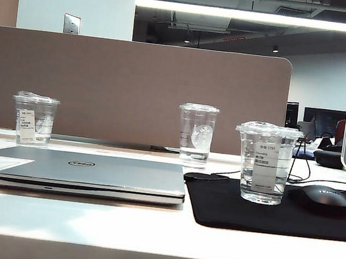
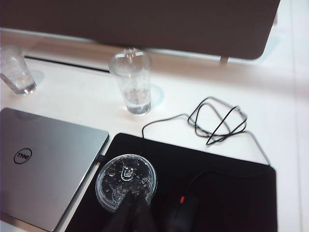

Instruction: Pick up the coffee cup on the middle and place it on the right side of the laptop.

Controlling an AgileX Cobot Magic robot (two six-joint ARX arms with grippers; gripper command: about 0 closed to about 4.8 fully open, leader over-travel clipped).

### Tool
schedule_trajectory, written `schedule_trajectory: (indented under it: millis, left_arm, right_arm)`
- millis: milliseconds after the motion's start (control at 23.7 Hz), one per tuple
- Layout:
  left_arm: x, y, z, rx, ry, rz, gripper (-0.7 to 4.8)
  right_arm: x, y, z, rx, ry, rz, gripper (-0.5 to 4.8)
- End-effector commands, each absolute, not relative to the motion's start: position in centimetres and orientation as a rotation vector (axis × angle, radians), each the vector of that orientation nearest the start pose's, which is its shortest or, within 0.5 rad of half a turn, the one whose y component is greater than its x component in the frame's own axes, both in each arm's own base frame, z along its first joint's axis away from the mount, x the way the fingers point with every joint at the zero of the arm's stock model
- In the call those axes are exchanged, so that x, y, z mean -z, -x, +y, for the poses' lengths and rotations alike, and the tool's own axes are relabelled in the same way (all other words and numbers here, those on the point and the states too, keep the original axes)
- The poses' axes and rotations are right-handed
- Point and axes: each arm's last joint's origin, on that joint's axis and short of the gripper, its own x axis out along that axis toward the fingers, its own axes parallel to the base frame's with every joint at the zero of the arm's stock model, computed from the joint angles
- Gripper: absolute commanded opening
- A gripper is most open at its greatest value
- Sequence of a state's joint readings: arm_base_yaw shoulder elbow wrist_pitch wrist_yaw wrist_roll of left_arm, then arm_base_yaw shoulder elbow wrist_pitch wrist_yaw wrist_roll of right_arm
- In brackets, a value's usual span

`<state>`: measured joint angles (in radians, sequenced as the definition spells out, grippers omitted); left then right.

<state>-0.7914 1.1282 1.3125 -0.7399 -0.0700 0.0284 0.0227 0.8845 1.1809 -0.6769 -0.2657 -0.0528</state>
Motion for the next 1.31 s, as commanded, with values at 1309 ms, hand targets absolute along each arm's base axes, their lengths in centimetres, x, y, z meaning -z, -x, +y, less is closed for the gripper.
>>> schedule_trajectory:
  millis: [1309]
  left_arm:
    - [-19.8,-6.5,-5.8,0.664,-0.079,0.074,-0.06]
  right_arm:
    - [-29.3,-2.4,0.8,-0.317,0.025,0.080,-0.05]
